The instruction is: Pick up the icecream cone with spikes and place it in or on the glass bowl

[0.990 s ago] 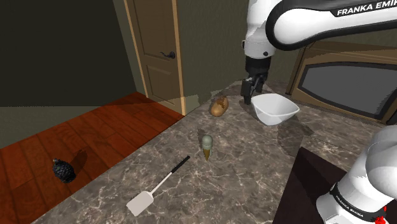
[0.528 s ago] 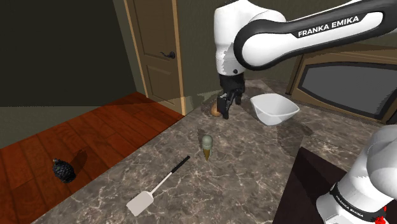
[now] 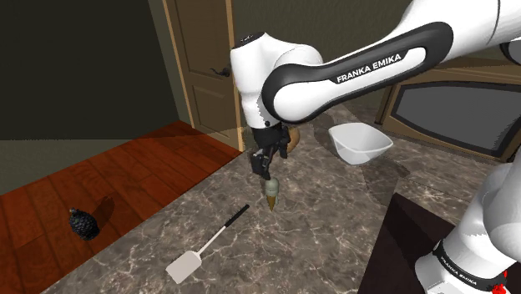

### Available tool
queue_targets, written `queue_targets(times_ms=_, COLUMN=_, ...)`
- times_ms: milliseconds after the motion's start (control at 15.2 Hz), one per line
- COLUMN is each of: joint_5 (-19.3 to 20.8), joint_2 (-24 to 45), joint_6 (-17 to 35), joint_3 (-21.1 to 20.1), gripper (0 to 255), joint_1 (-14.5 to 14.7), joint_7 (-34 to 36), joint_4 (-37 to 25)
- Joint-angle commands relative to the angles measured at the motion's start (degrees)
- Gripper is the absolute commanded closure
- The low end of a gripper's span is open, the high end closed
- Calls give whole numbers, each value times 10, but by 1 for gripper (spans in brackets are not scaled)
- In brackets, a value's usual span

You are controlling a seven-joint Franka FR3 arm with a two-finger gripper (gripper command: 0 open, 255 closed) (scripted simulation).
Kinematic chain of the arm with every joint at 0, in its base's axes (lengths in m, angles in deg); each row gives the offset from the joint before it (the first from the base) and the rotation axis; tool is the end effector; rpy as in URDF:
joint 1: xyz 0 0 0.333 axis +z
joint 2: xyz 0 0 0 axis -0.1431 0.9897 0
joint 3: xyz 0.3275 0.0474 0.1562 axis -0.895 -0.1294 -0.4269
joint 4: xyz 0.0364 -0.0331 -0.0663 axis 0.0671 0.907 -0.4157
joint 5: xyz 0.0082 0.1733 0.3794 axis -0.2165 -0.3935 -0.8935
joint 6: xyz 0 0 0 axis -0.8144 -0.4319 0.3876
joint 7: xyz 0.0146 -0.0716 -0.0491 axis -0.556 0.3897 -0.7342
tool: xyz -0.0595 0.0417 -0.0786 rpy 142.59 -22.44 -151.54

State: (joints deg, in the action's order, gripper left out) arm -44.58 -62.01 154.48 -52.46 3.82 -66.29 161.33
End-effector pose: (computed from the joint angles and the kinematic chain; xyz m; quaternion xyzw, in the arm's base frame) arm 0.4691 0.3362 0.4946 0.9846 0.1433 -0.0432 0.0903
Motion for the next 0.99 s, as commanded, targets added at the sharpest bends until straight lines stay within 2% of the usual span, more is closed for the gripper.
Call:
queue_targets(times_ms=0, joint_5=19, joint_2=47, joint_6=-6, joint_3=-10, gripper=0, joint_1=13, joint_7=23, joint_4=-37)
queue_targets(times_ms=528, joint_5=25, joint_2=52, joint_6=51, joint_3=-5, gripper=0, joint_1=10, joint_7=27, joint_4=15)
queue_targets(times_ms=924, joint_5=25, joint_2=52, joint_6=51, joint_3=-5, gripper=0, joint_1=10, joint_7=27, joint_4=15)
